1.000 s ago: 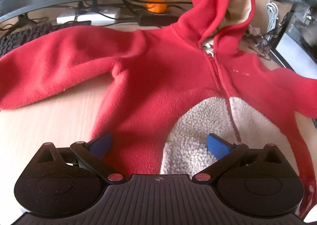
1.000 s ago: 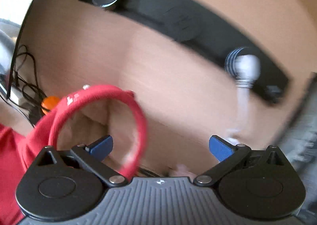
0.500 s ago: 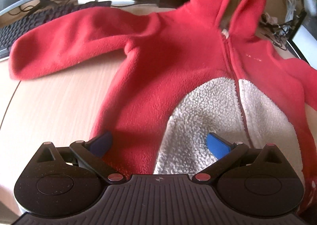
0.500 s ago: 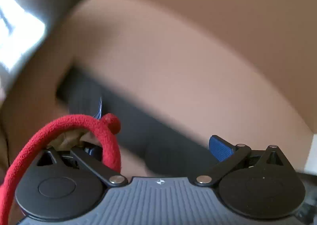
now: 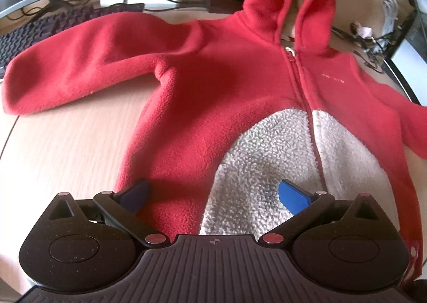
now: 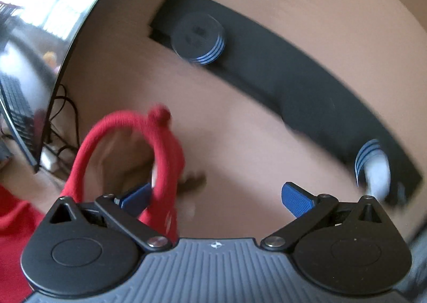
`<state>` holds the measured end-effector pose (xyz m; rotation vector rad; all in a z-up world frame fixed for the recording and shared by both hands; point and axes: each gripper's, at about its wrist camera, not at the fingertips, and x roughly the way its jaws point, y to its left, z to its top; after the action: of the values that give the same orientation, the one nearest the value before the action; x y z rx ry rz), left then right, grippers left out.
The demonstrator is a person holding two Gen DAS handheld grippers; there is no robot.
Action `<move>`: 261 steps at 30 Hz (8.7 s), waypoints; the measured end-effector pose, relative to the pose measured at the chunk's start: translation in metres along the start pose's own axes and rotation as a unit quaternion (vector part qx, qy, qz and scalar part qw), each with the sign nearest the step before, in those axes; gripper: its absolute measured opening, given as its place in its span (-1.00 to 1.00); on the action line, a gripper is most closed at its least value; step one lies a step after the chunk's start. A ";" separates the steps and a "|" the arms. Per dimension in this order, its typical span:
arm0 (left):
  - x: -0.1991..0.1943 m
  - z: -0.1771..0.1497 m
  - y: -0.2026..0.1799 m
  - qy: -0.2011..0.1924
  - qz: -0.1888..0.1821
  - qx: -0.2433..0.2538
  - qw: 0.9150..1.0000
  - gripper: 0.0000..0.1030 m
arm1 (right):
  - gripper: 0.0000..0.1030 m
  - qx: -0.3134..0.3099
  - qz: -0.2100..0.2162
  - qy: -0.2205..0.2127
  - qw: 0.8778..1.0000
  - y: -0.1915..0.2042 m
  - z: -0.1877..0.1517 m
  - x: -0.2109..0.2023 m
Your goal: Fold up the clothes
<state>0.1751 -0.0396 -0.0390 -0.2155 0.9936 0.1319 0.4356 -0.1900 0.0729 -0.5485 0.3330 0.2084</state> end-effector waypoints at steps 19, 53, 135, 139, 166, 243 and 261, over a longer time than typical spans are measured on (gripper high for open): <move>-0.044 -0.013 0.018 -0.042 -0.123 0.068 0.989 1.00 | 1.00 0.329 0.194 0.274 0.883 0.054 -0.212 -0.116; -0.096 -0.095 0.050 -0.072 -0.055 0.314 0.945 1.00 | 1.00 0.142 0.020 0.212 0.967 0.058 -0.258 -0.314; 0.038 0.055 -0.019 0.020 -0.033 0.143 0.989 1.00 | 1.00 0.393 0.167 0.189 0.884 -0.016 -0.253 -0.090; 0.036 0.050 -0.020 0.003 -0.031 0.146 0.989 1.00 | 1.00 0.346 0.152 0.204 0.903 -0.010 -0.242 -0.091; 0.034 0.046 -0.022 0.000 -0.016 0.141 0.990 1.00 | 0.44 0.299 -0.166 0.157 0.926 -0.072 -0.244 -0.213; -0.004 0.041 0.016 -0.039 -0.094 0.027 0.994 1.00 | -0.23 0.047 0.211 0.002 0.976 0.047 -0.077 -0.112; 0.033 0.101 0.003 -0.074 -0.057 -0.050 0.994 0.96 | 0.60 0.123 0.073 0.125 0.982 -0.023 -0.192 -0.157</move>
<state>0.2746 -0.0120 -0.0143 -0.3479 0.8253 0.0914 0.2478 -0.3295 -0.0136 -0.3056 0.6356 0.2367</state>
